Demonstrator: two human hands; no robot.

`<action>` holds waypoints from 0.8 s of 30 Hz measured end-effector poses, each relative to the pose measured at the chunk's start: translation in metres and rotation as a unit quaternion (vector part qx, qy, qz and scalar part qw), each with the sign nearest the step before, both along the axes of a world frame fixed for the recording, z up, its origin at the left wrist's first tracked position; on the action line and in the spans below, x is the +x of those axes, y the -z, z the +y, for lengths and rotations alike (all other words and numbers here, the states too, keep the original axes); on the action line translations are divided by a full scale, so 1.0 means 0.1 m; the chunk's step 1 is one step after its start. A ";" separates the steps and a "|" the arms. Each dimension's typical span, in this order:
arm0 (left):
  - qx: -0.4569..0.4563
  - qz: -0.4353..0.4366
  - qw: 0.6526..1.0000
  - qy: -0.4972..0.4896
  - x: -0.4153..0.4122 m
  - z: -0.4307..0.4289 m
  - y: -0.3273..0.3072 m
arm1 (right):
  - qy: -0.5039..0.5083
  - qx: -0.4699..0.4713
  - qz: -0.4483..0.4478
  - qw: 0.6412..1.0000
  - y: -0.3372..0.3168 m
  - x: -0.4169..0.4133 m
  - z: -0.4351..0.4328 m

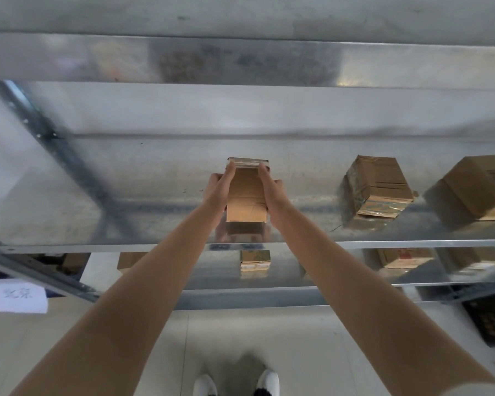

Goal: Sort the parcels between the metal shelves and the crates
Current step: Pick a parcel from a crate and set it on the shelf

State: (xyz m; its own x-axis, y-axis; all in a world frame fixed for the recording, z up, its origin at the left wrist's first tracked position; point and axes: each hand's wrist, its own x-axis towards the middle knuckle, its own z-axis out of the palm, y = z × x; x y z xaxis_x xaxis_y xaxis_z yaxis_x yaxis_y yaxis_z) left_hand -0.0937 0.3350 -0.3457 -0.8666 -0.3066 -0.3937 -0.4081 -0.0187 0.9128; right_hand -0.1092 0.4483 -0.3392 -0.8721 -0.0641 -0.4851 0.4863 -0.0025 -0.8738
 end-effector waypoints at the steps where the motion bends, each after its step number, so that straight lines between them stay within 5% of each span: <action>1: 0.002 0.000 1.000 0.002 -0.01 0.00 0.01 | 0.004 0.000 0.003 1.000 0.04 -0.02 0.02; 15: 0.053 0.077 0.995 0.042 0.03 -0.07 0.06 | -0.065 -0.029 0.095 0.993 0.13 -0.02 0.11; 24: 0.091 0.062 0.994 -0.009 0.00 0.01 0.04 | -0.017 -0.013 0.043 0.999 0.13 -0.12 0.08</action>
